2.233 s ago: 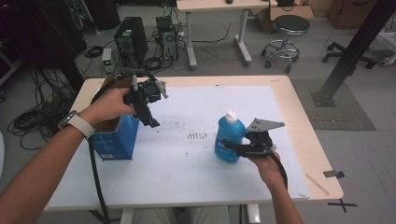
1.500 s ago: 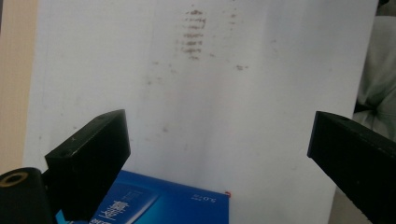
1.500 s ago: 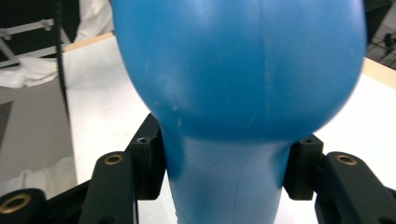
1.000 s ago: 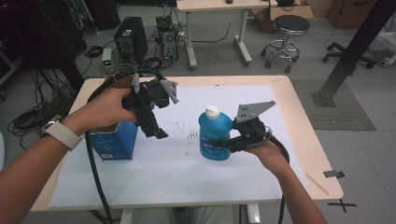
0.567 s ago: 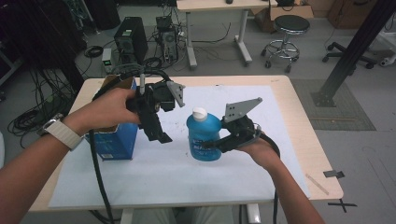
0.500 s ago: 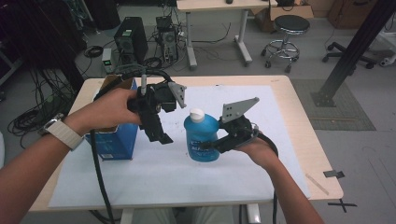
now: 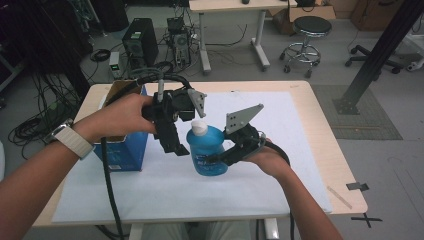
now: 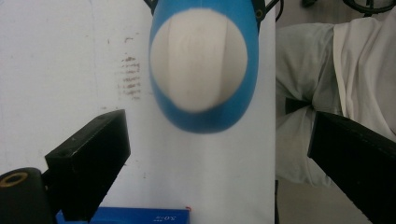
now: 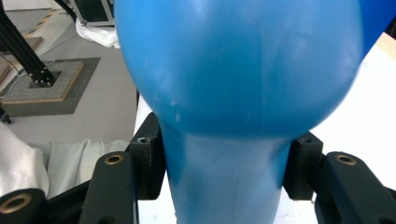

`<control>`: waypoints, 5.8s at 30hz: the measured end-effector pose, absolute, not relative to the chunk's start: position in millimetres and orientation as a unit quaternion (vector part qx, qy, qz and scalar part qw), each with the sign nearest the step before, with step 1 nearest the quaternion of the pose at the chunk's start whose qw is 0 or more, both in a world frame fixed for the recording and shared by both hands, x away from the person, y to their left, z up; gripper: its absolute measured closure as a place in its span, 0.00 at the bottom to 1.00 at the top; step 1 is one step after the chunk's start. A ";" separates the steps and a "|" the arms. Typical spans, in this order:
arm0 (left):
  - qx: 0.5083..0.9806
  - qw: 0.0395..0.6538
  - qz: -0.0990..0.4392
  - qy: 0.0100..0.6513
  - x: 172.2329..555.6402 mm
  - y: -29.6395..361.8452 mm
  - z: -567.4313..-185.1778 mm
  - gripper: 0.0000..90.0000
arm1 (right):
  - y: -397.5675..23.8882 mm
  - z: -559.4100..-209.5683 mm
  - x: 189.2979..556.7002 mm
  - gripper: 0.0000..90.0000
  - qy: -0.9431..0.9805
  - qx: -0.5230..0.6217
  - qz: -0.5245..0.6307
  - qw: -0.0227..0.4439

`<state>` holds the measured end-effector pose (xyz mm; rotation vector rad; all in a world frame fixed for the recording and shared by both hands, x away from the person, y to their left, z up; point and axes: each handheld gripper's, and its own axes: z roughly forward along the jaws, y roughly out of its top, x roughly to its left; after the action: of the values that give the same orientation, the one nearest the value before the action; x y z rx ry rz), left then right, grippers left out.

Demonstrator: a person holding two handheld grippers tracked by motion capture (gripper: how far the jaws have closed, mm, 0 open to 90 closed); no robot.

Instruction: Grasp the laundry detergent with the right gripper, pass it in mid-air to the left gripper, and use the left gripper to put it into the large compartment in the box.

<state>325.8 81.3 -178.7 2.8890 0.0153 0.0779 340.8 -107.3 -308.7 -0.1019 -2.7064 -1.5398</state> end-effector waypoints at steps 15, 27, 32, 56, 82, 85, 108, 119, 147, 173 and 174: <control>0.993 0.116 0.026 -0.005 326.4 73.6 -179.0 0.07 | -93.6 -305.9 340.7 0.49 -0.871 -0.009 -0.490 0.027; 0.994 0.108 0.027 -0.012 325.3 66.1 -180.7 0.07 | -85.9 -303.1 341.3 0.49 -0.873 -0.004 -0.486 0.029; 0.994 0.102 0.031 -0.014 325.0 66.1 -182.2 0.09 | -83.7 -302.7 341.1 0.49 -0.873 -0.002 -0.486 0.028; 0.995 0.092 0.020 -0.014 326.1 64.7 -188.6 0.27 | -81.8 -300.8 340.7 0.49 -0.873 -0.001 -0.488 0.028; 0.996 0.087 0.022 -0.010 325.8 63.3 -191.6 0.40 | -80.4 -302.9 339.1 0.49 -0.873 0.002 -0.486 0.030; 0.996 0.087 0.020 -0.009 325.8 63.1 -191.8 0.41 | -80.2 -303.0 338.9 0.49 -0.873 0.002 -0.486 0.029; 0.997 0.064 0.032 -0.001 318.0 54.7 -190.7 0.42 | -84.5 -301.2 334.8 0.31 -0.880 -0.009 -0.473 0.032; 0.996 0.061 0.047 0.049 319.0 65.7 -181.2 0.42 | -141.3 -294.1 337.8 0.12 -0.901 -0.074 -0.428 -0.010; 0.952 0.055 0.075 0.291 346.6 69.7 -140.4 0.42 | -226.7 -275.7 347.9 0.06 -0.938 -0.172 -0.293 -0.068; 0.817 0.133 0.078 0.556 380.4 137.6 -86.0 0.42 | -240.5 -267.0 353.0 0.08 -0.941 -0.169 -0.286 -0.069; 0.811 0.135 0.080 0.564 380.9 142.3 -85.8 0.42 | -240.5 -267.0 352.9 0.08 -0.941 -0.169 -0.285 -0.068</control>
<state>380.9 142.3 -85.8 2.3495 1.6342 0.2320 352.9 -240.5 -267.0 -0.5540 -3.0921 -0.9357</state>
